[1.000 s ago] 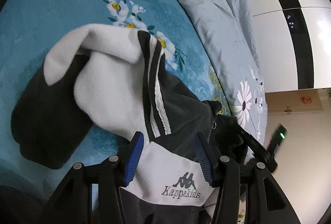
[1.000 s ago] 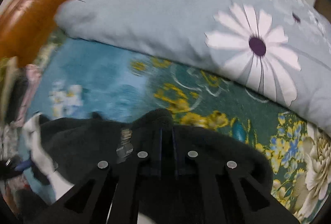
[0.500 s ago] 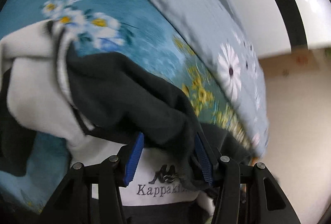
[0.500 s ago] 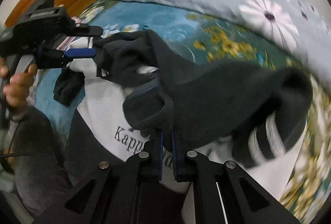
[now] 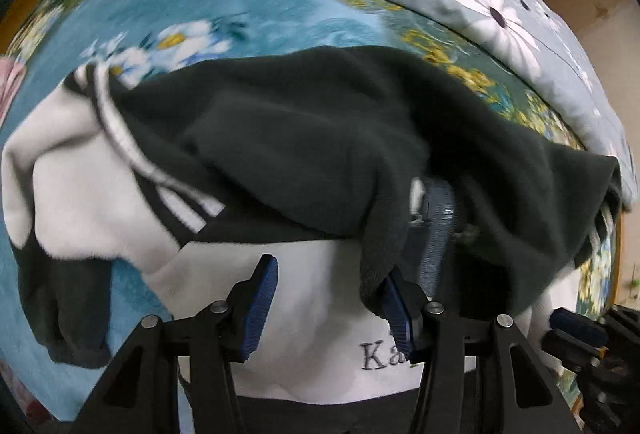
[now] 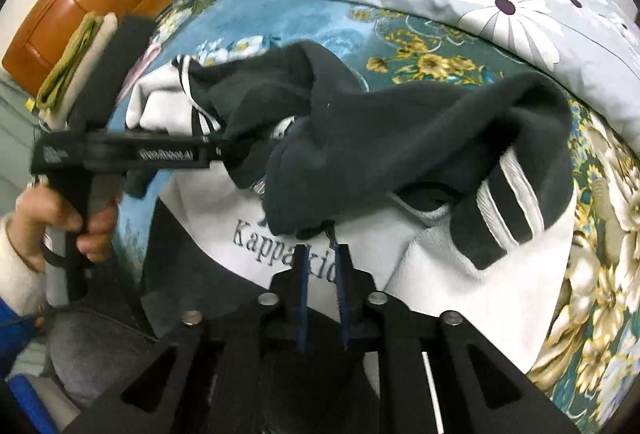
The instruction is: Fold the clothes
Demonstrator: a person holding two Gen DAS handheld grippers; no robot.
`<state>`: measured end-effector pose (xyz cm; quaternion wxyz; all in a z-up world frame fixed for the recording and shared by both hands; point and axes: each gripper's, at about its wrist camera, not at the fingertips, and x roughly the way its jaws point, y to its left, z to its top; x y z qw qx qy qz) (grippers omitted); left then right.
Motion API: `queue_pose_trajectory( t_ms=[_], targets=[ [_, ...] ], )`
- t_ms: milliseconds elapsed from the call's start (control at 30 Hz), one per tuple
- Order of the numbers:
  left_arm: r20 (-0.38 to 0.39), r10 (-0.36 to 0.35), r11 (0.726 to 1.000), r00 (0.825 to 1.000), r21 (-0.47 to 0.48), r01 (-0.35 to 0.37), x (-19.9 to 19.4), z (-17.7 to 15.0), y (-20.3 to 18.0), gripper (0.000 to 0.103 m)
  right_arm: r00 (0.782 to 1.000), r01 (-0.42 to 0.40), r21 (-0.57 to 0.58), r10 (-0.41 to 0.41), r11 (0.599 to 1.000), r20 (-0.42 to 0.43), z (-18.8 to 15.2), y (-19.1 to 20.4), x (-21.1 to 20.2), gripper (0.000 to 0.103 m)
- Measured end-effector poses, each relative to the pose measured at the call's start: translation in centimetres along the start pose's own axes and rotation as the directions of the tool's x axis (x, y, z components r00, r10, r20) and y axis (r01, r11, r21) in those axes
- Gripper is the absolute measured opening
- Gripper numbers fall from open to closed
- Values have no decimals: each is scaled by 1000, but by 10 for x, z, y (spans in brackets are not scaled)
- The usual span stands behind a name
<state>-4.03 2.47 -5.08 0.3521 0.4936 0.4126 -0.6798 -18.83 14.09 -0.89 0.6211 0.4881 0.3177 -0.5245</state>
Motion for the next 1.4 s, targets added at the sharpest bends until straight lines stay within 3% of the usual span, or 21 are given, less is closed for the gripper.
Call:
queue_pose_trajectory(
  t_ms=[33, 200, 267, 367, 500, 667, 733, 833, 900, 967, 1067, 1267, 1300, 1333, 1367, 1400],
  targets=[
    [0, -1, 1000, 1000, -8, 1, 0, 0, 2, 55, 1000, 8, 7, -8, 1000, 15, 5, 2, 1, 29],
    [14, 4, 1000, 1000, -30, -3, -5, -1, 10, 55, 995, 47, 45, -50, 998, 90, 33, 15, 6, 35],
    [22, -3, 999, 1000, -46, 4, -8, -3, 14, 55, 993, 66, 44, -70, 997, 93, 43, 23, 13, 45],
    [23, -14, 998, 1000, -59, 15, -7, -6, 16, 55, 989, 115, -3, -115, 993, 92, 52, 37, 21, 45],
    [25, -29, 997, 999, -77, 31, -7, -10, 18, 55, 961, 185, -71, -165, 980, 224, 60, 51, -2, 46],
    [28, -47, 994, 998, -99, 50, -6, -15, 21, 55, 982, 163, -151, -145, 975, 124, 67, 65, 25, 52],
    [30, -55, 992, 998, -108, 58, -6, -17, 22, 55, 975, 207, -176, -187, 962, 121, 64, 69, 33, 52],
    [46, -67, 989, 997, -133, 72, -10, -16, 28, 55, 942, 330, -183, -312, 926, 123, 59, 65, 40, 52],
    [57, -77, 985, 995, -149, 84, -12, -15, 32, 57, 903, 424, -152, -403, 893, 151, 53, 53, 31, 52],
    [77, -116, 978, 990, -166, 128, -16, -13, 32, 57, 879, 466, -97, -447, 880, 165, 45, 38, 20, 52],
    [108, -173, 963, 979, -191, 191, -23, -9, 32, 57, 872, 477, -27, -469, 878, 141, 33, 17, 10, 51],
    [196, -127, 969, 972, -186, 164, -43, -2, 22, 57, 842, 513, 11, -505, 858, 188, 17, 14, -7, 44],
    [212, -117, 969, 970, -189, 159, -47, -1, 22, 57, 827, 531, 19, -523, 847, 206, 17, 14, -11, 43],
    [239, -96, 966, 966, -214, 148, -53, -1, 27, 57, 791, 572, 29, -561, 820, 243, 20, 15, -19, 33],
    [266, -73, 961, 961, -239, 139, -59, 0, 33, 54, 758, 607, 41, -593, 794, 272, 23, 14, -25, 32],
    [288, -52, 956, 956, -262, 131, -65, 0, 39, 53, 740, 624, 49, -610, 780, 283, 26, 12, -28, 32]
  ],
)
